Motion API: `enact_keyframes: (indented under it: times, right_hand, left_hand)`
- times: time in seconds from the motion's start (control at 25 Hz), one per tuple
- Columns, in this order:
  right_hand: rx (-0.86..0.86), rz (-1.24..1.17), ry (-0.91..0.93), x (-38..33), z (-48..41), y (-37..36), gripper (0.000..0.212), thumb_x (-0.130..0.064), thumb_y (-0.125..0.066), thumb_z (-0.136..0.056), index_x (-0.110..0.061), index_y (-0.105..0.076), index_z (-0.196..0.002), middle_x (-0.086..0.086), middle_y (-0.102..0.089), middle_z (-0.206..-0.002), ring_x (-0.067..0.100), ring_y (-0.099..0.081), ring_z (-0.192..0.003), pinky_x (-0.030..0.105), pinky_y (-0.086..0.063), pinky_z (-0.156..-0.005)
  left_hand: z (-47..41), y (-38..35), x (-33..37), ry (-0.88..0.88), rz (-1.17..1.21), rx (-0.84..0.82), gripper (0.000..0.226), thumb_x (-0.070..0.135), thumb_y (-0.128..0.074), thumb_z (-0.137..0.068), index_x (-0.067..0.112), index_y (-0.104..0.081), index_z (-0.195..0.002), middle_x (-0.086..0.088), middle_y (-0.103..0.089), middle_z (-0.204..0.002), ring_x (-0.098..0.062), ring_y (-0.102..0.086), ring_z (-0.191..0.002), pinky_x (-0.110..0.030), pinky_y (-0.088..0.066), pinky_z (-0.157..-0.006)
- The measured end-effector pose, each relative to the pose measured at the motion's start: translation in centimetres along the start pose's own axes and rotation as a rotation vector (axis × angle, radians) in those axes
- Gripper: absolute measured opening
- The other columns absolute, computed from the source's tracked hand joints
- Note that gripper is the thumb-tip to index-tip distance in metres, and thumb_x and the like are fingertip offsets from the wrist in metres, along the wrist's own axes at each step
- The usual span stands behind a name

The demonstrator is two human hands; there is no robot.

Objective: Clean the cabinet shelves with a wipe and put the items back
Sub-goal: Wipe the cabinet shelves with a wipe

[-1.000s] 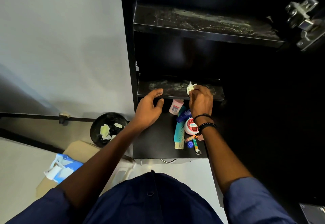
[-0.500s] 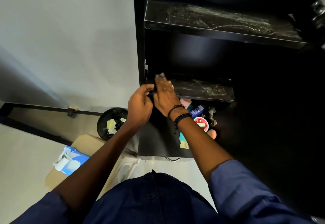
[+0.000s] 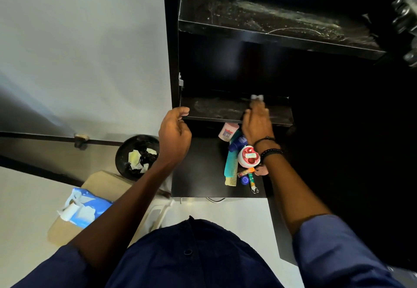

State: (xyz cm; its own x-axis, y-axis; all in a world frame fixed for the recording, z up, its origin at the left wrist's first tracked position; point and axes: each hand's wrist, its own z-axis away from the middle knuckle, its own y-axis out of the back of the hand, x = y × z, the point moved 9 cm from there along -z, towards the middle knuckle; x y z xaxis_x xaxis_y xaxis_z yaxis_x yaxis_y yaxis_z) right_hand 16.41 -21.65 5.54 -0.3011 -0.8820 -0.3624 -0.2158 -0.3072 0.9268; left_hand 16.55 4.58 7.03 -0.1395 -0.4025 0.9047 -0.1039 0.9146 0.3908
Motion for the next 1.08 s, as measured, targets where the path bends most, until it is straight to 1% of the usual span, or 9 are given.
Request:
enact_keyframes:
  times: [0.16,0.28,0.44,0.56,0.64,0.76,0.92,1.0,1.08]
  right_hand:
    - [-0.187,-0.133,0.33,-14.4,3.2,-5.0,0.055,0.0,-0.043,-0.089,-0.003,-0.032,-0.142,0.021,-0.038,-0.145,0.034,-0.038,-0.134,0.042,-0.031,-0.112]
    - [-0.208,-0.135,0.414,-16.5,3.4,-4.5,0.054,0.007,-0.047,-0.085,-0.005,-0.042,-0.137,0.018,-0.052,-0.134,0.034,-0.051,-0.122,0.039,-0.043,-0.099]
    - [0.018,0.01,0.128,-4.8,1.1,0.0,0.04,0.004,-0.046,-0.086,-0.006,-0.061,-0.122,0.026,-0.059,-0.117,0.037,-0.056,-0.107,0.042,-0.047,-0.092]
    - [0.035,0.246,-0.134,4.1,0.3,3.7,0.039,0.006,-0.045,-0.088,-0.004,-0.06,-0.123,0.02,-0.053,-0.126,0.036,-0.046,-0.113,0.038,-0.042,-0.096]
    - [0.06,0.28,-0.224,5.3,0.3,4.8,0.037,0.008,-0.045,-0.088,0.001,-0.058,-0.122,0.021,-0.05,-0.128,0.037,-0.044,-0.115,0.039,-0.042,-0.097]
    - [-0.003,0.202,-0.036,-2.8,1.3,1.2,0.041,0.006,-0.053,-0.082,0.0,-0.058,-0.122,0.018,-0.053,-0.126,0.035,-0.046,-0.114,0.034,-0.039,-0.099]
    - [-0.116,0.058,0.363,-16.9,4.4,-4.8,0.028,0.002,-0.053,-0.084,0.002,-0.066,-0.109,0.018,-0.06,-0.113,0.036,-0.053,-0.101,0.039,-0.045,-0.084]
    - [-0.118,0.045,0.444,-17.1,4.8,-4.6,0.031,0.008,-0.058,-0.076,0.002,-0.068,-0.105,0.018,-0.063,-0.105,0.037,-0.057,-0.093,0.038,-0.05,-0.076]
    - [-0.044,0.049,0.356,-11.9,4.2,-2.8,0.045,0.015,-0.059,-0.067,0.0,-0.067,-0.109,0.018,-0.065,-0.104,0.038,-0.058,-0.089,0.037,-0.051,-0.075]
  left_hand:
    - [-0.5,1.6,0.2,-0.001,0.02,0.126,0.027,-0.001,-0.045,-0.087,0.015,-0.054,-0.106,-0.003,-0.058,-0.105,-0.014,-0.056,-0.097,-0.03,-0.05,-0.086]
    - [-1.1,2.4,0.5,0.027,0.016,0.142,0.025,0.001,-0.046,-0.087,0.017,-0.049,-0.106,-0.004,-0.054,-0.106,-0.014,-0.055,-0.096,-0.027,-0.049,-0.085]
    - [-1.6,1.9,-0.3,0.112,0.017,0.09,0.026,0.001,-0.05,-0.09,0.015,-0.044,-0.111,-0.005,-0.052,-0.112,-0.006,-0.054,-0.087,-0.016,-0.047,-0.078]
    - [-1.2,1.3,-1.2,0.15,0.02,0.067,0.029,0.001,-0.051,-0.091,0.013,-0.043,-0.115,-0.005,-0.051,-0.115,0.003,-0.053,-0.082,-0.018,-0.048,-0.077]
    - [-1.0,1.0,-1.5,0.143,0.026,0.057,0.029,0.001,-0.051,-0.091,0.014,-0.043,-0.116,-0.004,-0.051,-0.117,0.007,-0.052,-0.082,-0.019,-0.047,-0.079]
    - [-0.8,1.0,-1.8,0.141,0.03,0.059,0.031,0.001,-0.052,-0.09,0.015,-0.044,-0.117,-0.003,-0.049,-0.119,0.004,-0.052,-0.086,-0.025,-0.049,-0.083]
    - [-0.8,2.2,-0.8,0.048,0.01,0.106,0.034,0.004,-0.047,-0.087,0.012,-0.041,-0.119,-0.004,-0.042,-0.124,-0.014,-0.049,-0.107,-0.035,-0.051,-0.088]
    - [-1.0,2.7,-0.7,0.039,0.011,0.121,0.036,0.003,-0.047,-0.088,0.01,-0.04,-0.122,-0.003,-0.039,-0.126,-0.013,-0.047,-0.111,-0.033,-0.048,-0.091]
    - [-1.3,2.1,-1.0,0.081,0.028,0.087,0.039,0.002,-0.049,-0.09,0.011,-0.038,-0.126,-0.003,-0.039,-0.131,-0.013,-0.046,-0.116,-0.024,-0.046,-0.091]
